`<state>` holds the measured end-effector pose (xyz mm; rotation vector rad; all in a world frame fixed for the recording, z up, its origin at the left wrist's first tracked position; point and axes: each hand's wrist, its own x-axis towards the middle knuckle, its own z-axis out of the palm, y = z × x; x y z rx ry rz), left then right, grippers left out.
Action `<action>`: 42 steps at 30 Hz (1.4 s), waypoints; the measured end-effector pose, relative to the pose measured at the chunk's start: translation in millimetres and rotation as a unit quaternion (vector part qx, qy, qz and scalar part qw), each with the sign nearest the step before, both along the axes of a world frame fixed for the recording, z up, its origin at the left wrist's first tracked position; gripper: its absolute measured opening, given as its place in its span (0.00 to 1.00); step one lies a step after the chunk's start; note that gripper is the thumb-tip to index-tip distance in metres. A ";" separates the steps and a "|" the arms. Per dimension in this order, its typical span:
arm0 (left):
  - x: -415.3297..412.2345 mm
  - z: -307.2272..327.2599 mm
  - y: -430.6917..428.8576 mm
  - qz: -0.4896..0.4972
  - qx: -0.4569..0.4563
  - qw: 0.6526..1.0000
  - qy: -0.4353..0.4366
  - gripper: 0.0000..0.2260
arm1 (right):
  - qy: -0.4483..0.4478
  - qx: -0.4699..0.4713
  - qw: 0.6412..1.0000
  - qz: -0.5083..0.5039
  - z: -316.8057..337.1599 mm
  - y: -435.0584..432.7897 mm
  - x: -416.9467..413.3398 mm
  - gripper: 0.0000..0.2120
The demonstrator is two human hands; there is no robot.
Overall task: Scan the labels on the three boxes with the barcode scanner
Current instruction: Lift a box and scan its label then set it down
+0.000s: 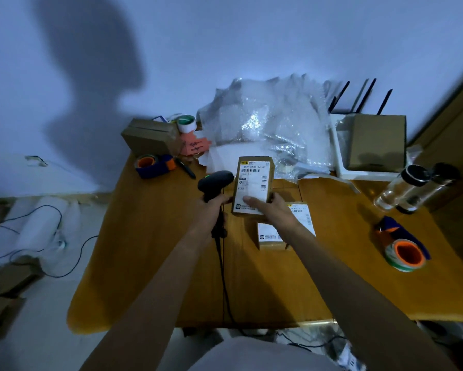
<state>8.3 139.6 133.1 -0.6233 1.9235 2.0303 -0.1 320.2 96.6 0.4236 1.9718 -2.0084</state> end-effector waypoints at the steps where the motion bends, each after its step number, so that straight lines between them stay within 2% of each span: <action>1: -1.4 4.6 0.3 -0.008 0.002 1.000 0.012 0.09 | 0.009 -0.005 1.000 -0.004 2.0 4.0 -0.8 0.21; 4: -3.9 12.6 0.7 -0.020 0.017 0.999 0.038 0.07 | 0.026 0.002 0.999 -0.020 5.1 15.3 -1.6 0.32; 6: -2.0 13.9 1.0 -0.026 0.024 0.998 0.044 0.05 | 0.031 0.005 0.999 -0.025 3.7 20.1 0.2 0.35; 11: 13.7 15.1 5.0 -0.065 0.004 0.996 0.064 0.07 | 0.050 0.028 0.998 -0.021 0.6 28.5 11.4 0.30; 17: 26.4 14.3 6.4 -0.069 0.002 0.994 0.082 0.07 | 0.052 0.064 0.997 0.002 -10.6 34.1 19.5 0.30; 29: 36.6 2.5 8.4 -0.103 -0.015 0.991 0.081 0.09 | 0.017 0.023 0.999 -0.032 -27.1 42.5 26.3 0.33; 42: 50.6 -4.9 9.2 -0.119 -0.022 0.989 0.086 0.08 | 0.004 0.017 0.999 -0.049 -31.8 43.4 25.4 0.30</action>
